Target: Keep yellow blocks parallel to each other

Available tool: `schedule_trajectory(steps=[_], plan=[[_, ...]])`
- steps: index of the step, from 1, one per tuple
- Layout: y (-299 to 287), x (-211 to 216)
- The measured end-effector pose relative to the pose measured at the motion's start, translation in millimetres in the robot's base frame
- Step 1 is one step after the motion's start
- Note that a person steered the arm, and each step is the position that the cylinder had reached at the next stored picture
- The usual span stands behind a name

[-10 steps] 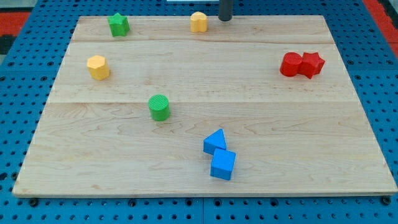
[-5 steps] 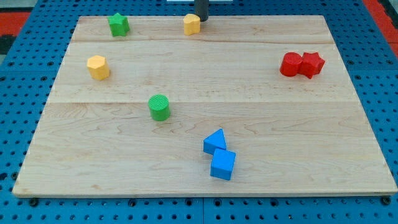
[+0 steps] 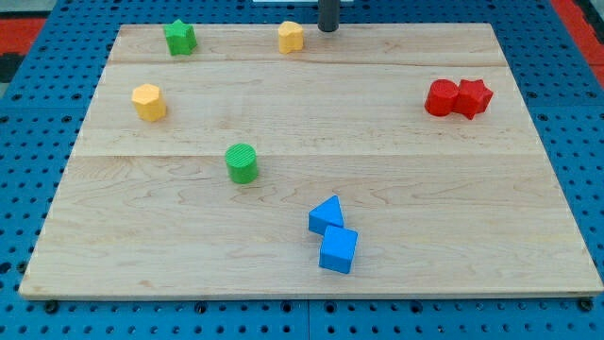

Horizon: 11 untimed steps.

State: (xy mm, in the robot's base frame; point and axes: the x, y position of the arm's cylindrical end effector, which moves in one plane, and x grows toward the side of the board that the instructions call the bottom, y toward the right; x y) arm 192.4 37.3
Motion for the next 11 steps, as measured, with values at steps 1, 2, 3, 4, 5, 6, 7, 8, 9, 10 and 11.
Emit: schedule_trajectory(steps=[1,2,3,4,5,6,7,8,9,10,11], plan=[[0.0,0.0],[6.3,1.1],[5.9,1.0],[-5.9,0.4],[-79.0,22.5],[-136.1,89.6],[-181.8,141.5],[-126.6,134.4],[-122.2,134.4],[-124.4,134.4],[-148.7,134.4]])
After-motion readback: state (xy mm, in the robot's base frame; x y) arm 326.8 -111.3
